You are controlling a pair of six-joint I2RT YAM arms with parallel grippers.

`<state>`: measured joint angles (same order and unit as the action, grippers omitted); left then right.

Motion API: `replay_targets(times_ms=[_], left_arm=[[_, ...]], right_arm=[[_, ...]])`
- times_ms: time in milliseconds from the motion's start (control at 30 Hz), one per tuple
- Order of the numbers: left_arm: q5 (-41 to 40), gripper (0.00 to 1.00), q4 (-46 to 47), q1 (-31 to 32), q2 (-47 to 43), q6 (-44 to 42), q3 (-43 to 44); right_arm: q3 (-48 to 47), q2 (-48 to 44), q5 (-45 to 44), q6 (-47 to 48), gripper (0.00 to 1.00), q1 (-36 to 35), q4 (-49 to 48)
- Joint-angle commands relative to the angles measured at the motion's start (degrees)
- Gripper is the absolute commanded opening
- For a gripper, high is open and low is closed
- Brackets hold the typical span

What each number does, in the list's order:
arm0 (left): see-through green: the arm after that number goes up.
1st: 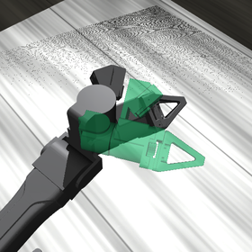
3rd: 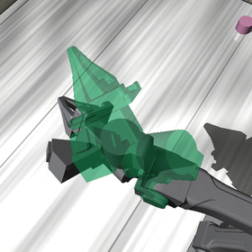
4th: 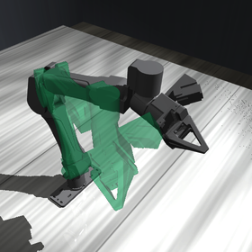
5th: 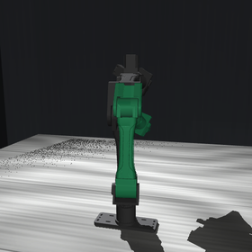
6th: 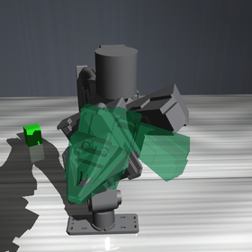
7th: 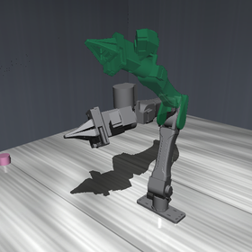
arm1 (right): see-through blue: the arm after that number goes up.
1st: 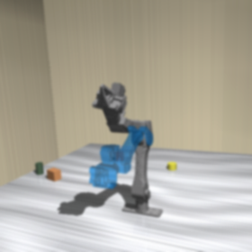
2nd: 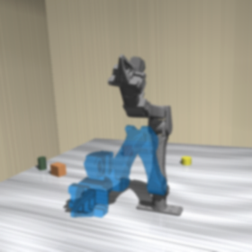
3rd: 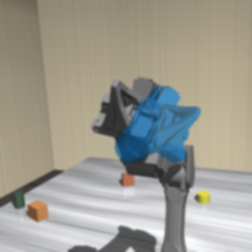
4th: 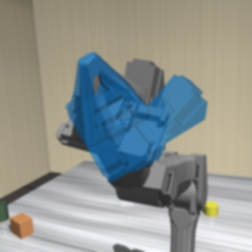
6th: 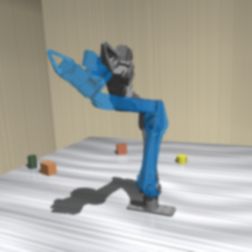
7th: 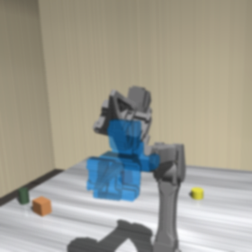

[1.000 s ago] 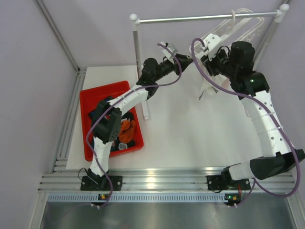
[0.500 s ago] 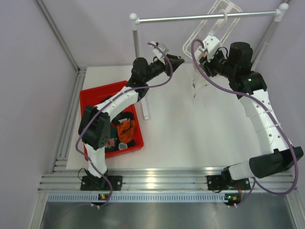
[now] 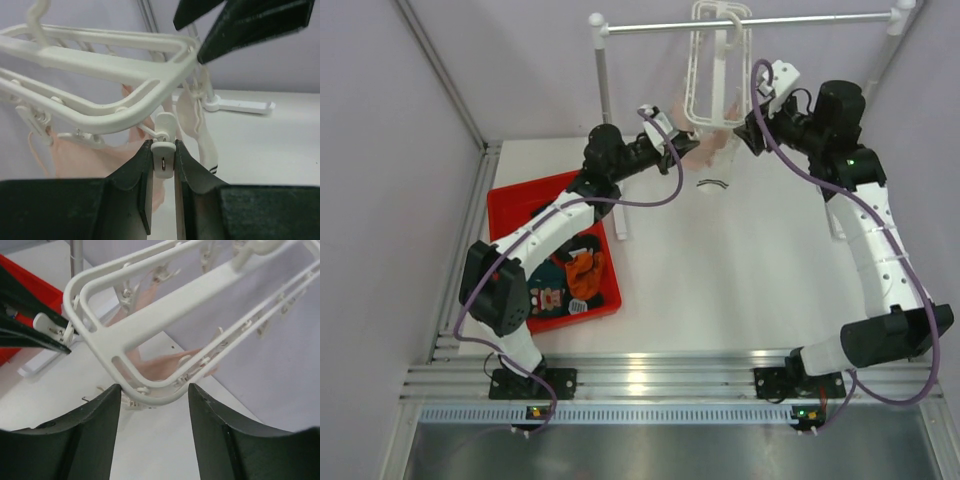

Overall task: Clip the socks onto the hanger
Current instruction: Rotate the hanger at the clothesline.

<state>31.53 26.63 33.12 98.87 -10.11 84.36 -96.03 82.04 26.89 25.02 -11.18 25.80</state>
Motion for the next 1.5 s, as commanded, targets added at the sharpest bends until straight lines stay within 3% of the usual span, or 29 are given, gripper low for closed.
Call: replay_targets(times_ms=[0, 100, 400, 533, 633, 900, 1167, 1467], left_arm=[[5.2, 0.05, -7.0, 1.0, -0.1, -8.0, 4.3], [4.5, 0.04, -9.9, 1.0, 0.7, -10.7, 6.0], [2.1, 0.01, -11.3, 2.0, 1.1, -11.4, 8.1], [1.8, 0.01, -11.4, 2.6, 0.9, -11.3, 8.4], [2.4, 0.02, -11.3, 2.7, 0.5, -11.8, 8.2], [3.3, 0.05, -9.9, 3.5, 0.4, -10.6, 8.0], [1.9, 0.06, -11.8, 4.5, 1.0, -11.1, 9.4], [1.5, 0.06, -12.1, 5.0, 1.3, -11.1, 9.9]], right_arm=[[-0.5, -4.2, 2.8, -7.3, 0.58, 4.8, -10.2], [1.5, -7.4, 7.0, -15.0, 0.61, 7.7, -12.0], [4.0, -11.3, 12.3, -30.5, 0.57, 8.6, -13.4], [6.7, -12.3, 17.2, -37.9, 0.46, 8.2, -14.1], [11.9, -13.9, 17.6, -41.9, 0.45, 7.3, -15.4], [22.5, -16.8, 10.6, -46.3, 0.56, 3.9, -25.4], [22.4, -14.5, 7.3, -45.1, 0.56, -1.0, -29.8], [20.2, -11.3, 2.8, -43.3, 0.59, -3.8, -27.6]])
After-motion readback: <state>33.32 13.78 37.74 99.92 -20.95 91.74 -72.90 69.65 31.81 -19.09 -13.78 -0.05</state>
